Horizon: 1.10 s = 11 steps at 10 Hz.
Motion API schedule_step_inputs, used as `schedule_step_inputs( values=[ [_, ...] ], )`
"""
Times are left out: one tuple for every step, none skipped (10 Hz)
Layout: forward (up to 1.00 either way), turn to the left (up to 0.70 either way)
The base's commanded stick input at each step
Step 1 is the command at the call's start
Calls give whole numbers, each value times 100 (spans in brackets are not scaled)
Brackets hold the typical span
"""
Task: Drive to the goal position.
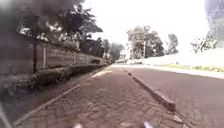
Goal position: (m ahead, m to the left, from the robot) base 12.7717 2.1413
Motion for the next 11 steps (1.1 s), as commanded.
schedule_step_inputs(
  values=[
    [70,0],
    [70,0],
    [70,0],
    [70,0],
    [70,0],
    [70,0],
    [70,0],
    [70,0],
    [70,0],
    [70,0],
    [70,0]
  ],
)
